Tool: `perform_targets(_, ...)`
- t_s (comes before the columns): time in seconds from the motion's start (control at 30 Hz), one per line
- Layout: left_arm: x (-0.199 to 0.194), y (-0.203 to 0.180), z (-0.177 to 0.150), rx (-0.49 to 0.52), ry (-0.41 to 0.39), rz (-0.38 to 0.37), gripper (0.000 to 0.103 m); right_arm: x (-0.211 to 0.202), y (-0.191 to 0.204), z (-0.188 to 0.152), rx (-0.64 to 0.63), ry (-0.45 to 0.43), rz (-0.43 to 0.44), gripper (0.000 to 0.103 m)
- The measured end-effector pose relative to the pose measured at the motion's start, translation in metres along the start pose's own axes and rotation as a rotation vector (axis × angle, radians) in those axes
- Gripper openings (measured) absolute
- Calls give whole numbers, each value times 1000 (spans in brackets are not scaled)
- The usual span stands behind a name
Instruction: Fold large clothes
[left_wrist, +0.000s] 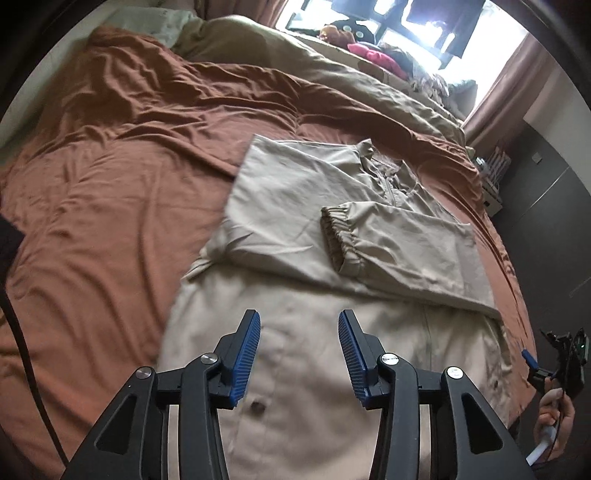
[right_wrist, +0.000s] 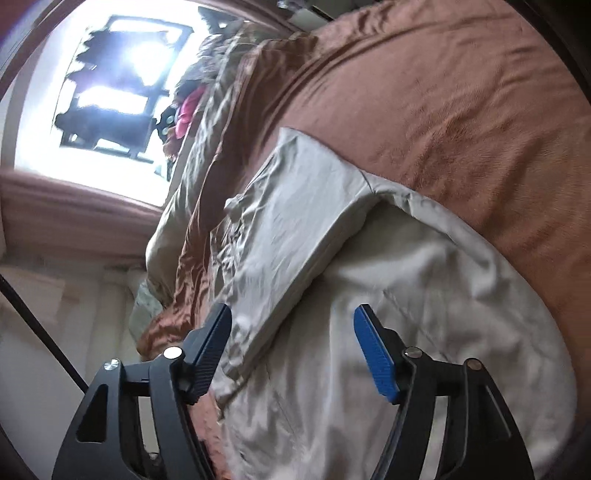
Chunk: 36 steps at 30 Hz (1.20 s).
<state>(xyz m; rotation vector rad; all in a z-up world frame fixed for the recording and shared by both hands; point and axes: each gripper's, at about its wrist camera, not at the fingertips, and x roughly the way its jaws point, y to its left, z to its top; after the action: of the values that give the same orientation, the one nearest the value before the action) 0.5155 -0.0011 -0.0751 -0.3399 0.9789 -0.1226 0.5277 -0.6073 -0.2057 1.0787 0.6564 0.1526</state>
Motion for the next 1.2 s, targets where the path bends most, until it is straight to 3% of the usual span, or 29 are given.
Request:
perform_targets(0.13,-35,14,-24,-11,-38,11,59,-21,10,-24,-75,1,-20,69)
perform_targets(0.27,-66,25,-49,-32,-89,-2,70,-59,17,-40,-148,-16,-36,80)
perform_targets(0.6,-135,43,-123,-93,-178,-36,87,-146,4,-90,-245,-77,-63,84)
perform_targets(0.73,-163,45,-150,-108,-222,-32,101,-168,1,-112,-271,-87,-65,84)
perform_targets(0.93,-202,35,-189,-43,-313,-42,102,-196,-5,-143,-334,-84,-50,84)
perform_targets(1.1,-229,30,-216,3,-393,-35,102,-222,-15,-156,-394,-94,14,85)
perform_targets(1.2,-238,31,-227,8,-403,-28,102,-239,-27,-160,-414,-121,39,103)
